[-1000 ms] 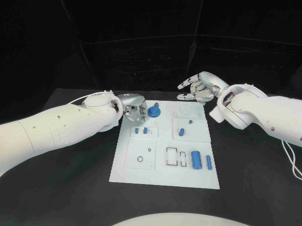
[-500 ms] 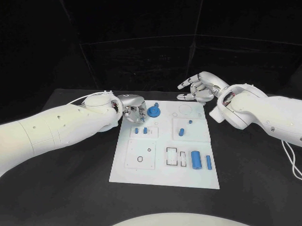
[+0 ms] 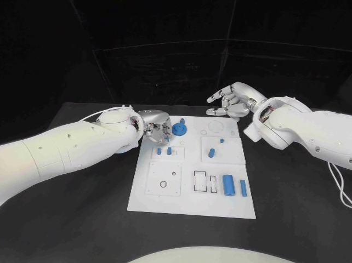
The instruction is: Assemble the parts on the task board
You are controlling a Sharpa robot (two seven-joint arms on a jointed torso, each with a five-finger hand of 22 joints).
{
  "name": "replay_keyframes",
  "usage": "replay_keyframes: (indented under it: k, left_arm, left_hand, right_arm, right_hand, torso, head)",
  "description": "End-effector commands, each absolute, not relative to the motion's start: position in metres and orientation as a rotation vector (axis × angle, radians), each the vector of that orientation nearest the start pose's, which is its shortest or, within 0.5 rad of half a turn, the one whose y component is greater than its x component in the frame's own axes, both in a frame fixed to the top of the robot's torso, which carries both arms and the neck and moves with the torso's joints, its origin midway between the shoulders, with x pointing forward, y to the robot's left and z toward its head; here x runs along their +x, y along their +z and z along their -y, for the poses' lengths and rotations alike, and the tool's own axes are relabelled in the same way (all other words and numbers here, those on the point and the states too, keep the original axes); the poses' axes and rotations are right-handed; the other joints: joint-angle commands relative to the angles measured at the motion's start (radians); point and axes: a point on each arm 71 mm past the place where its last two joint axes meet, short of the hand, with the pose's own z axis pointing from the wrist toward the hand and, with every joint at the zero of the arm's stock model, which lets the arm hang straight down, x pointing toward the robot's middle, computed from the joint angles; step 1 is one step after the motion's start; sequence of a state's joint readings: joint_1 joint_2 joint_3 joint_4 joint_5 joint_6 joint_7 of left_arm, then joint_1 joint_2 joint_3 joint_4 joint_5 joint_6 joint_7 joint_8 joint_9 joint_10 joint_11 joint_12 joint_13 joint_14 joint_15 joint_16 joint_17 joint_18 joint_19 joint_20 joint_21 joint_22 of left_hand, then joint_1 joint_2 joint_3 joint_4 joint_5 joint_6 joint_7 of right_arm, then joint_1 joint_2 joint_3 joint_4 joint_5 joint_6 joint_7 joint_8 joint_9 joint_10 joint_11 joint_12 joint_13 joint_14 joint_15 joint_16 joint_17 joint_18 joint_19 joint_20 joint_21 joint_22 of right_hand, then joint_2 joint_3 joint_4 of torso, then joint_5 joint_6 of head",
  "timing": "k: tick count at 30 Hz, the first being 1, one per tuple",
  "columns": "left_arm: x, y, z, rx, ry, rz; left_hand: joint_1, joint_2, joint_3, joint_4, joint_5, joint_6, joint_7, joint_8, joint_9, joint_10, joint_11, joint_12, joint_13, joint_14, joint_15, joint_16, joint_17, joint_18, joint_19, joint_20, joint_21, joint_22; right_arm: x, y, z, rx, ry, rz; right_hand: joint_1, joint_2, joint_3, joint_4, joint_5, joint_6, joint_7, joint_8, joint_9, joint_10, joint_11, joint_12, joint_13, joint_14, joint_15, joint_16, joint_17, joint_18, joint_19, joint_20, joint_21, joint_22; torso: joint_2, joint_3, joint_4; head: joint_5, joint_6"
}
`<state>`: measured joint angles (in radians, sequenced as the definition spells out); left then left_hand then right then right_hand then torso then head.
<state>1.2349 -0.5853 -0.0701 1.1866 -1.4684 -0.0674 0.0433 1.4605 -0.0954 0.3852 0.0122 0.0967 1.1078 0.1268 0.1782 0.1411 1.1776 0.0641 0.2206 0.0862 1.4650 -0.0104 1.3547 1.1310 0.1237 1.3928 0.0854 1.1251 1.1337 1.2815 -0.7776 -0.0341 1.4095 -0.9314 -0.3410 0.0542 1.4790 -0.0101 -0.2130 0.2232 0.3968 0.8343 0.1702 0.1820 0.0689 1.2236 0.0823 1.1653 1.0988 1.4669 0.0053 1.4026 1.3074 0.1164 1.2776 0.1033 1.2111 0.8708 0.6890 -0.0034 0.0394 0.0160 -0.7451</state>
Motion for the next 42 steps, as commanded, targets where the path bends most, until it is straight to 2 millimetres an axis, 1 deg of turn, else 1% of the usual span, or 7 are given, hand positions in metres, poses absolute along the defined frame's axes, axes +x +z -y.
replay_keyframes:
  k: [1,10,18,23,36,41,42]
  left_arm:
    - [0.5352,-0.2095,-0.1526,0.357,-0.664,-1.861]
    - [0.5358,-0.2109,-0.1518,0.351,-0.652,-1.874]
    - [0.5366,-0.2121,-0.1528,0.346,-0.638,-1.886]
    - [0.5369,-0.2122,-0.1534,0.345,-0.637,-1.885]
    - [0.5365,-0.2108,-0.1537,0.33,-0.66,-1.87]
    - [0.5358,-0.2097,-0.1562,0.313,-0.675,-1.861]
    - [0.5354,-0.2091,-0.1577,0.304,-0.681,-1.857]
  left_hand:
    - [-0.011,-0.003,0.005,0.001,0.006,0.006,0.0,-0.005,0.001,0.009,-0.004,-0.007,0.002,0.023,-0.009,0.001,-0.001,-0.018,0.005,-0.001,0.005,0.002]
    - [-0.017,-0.006,0.006,0.0,0.006,-0.001,0.002,-0.012,-0.001,0.002,-0.001,-0.017,0.0,0.023,-0.008,0.0,-0.004,-0.018,0.005,-0.001,0.004,0.003]
    - [-0.048,-0.031,0.005,0.003,0.006,-0.045,0.018,-0.053,-0.016,-0.054,0.021,-0.072,-0.018,0.017,0.01,-0.006,-0.021,-0.018,-0.002,0.011,-0.004,0.0]
    - [-0.06,-0.044,-0.001,0.004,0.005,-0.053,0.024,-0.066,-0.022,-0.081,0.031,-0.094,-0.021,0.014,0.017,-0.01,-0.032,-0.017,-0.006,0.019,-0.012,-0.005]
    - [-0.064,-0.049,-0.006,0.003,0.005,-0.059,0.026,-0.076,-0.026,-0.096,0.035,-0.106,-0.02,0.012,0.021,-0.013,-0.041,-0.012,-0.015,0.023,-0.029,-0.018]
    - [-0.064,-0.052,-0.011,-0.002,0.005,-0.084,0.028,-0.097,-0.036,-0.112,0.038,-0.118,-0.02,0.012,0.024,-0.011,-0.041,-0.007,-0.024,0.027,-0.051,-0.036]
    - [-0.064,-0.054,-0.015,-0.003,0.005,-0.096,0.03,-0.106,-0.04,-0.119,0.04,-0.122,-0.02,0.012,0.024,-0.011,-0.043,-0.005,-0.028,0.028,-0.061,-0.045]
  right_arm:
    - [0.5216,-0.1457,0.2007,0.256,0.966,-1.618]
    - [0.5215,-0.1457,0.2004,0.257,0.966,-1.618]
    - [0.5215,-0.1456,0.201,0.258,0.965,-1.618]
    - [0.5215,-0.1456,0.2015,0.258,0.964,-1.617]
    - [0.522,-0.1457,0.2036,0.262,0.958,-1.615]
    - [0.5235,-0.1465,0.2069,0.269,0.946,-1.619]
    - [0.5241,-0.1469,0.2082,0.27,0.94,-1.622]
  right_hand:
    - [-0.001,0.009,-0.004,0.002,-0.001,-0.008,0.001,0.003,0.0,-0.007,-0.001,0.0,-0.001,0.039,-0.005,-0.004,0.002,0.011,-0.007,0.001,-0.004,-0.001]
    - [0.001,0.011,-0.004,0.001,-0.001,-0.008,0.001,0.004,0.0,-0.007,-0.001,0.001,-0.001,0.039,-0.005,-0.004,0.002,0.011,-0.007,0.001,-0.004,-0.001]
    - [0.001,0.011,-0.004,0.001,-0.001,-0.008,0.001,0.004,0.0,-0.007,-0.001,0.001,-0.001,0.039,-0.005,-0.004,0.002,0.011,-0.007,0.001,-0.004,-0.001]
    - [0.001,0.011,-0.004,0.001,-0.001,-0.008,0.001,0.004,0.0,-0.007,-0.001,0.001,-0.001,0.039,-0.005,-0.004,0.002,0.011,-0.007,0.001,-0.004,-0.001]
    - [0.001,0.011,-0.004,0.001,-0.001,-0.008,0.001,0.005,0.0,-0.008,-0.001,0.0,-0.002,0.039,-0.005,-0.005,0.001,0.012,-0.007,0.001,-0.005,-0.002]
    - [0.001,0.011,-0.004,0.001,-0.001,-0.008,0.001,0.005,0.0,-0.015,-0.001,-0.008,-0.012,0.037,-0.005,-0.008,-0.004,0.013,-0.011,0.001,-0.009,-0.01]
    - [0.004,0.013,-0.004,0.0,-0.001,-0.007,0.0,0.006,0.0,-0.041,-0.001,-0.036,-0.043,0.036,-0.005,-0.011,-0.007,0.015,-0.015,0.001,-0.015,-0.02]
  torso:
    - [0.0,0.0001,-0.0003]
    - [0.0,0.0003,-0.0008]
    - [0.0,0.0003,-0.0004]
    - [0.0,0.0003,0.0]
    - [0.0,-0.0001,-0.0004]
    - [0.0,-0.0001,0.0002]
    - [-0.001,-0.0001,0.0]
  head:
    - [0.001,-0.001]
    - [0.0,-0.001]
    - [0.001,-0.002]
    - [0.0,-0.001]
    - [0.0,-0.001]
    - [-0.001,-0.001]
    - [-0.001,-0.001]
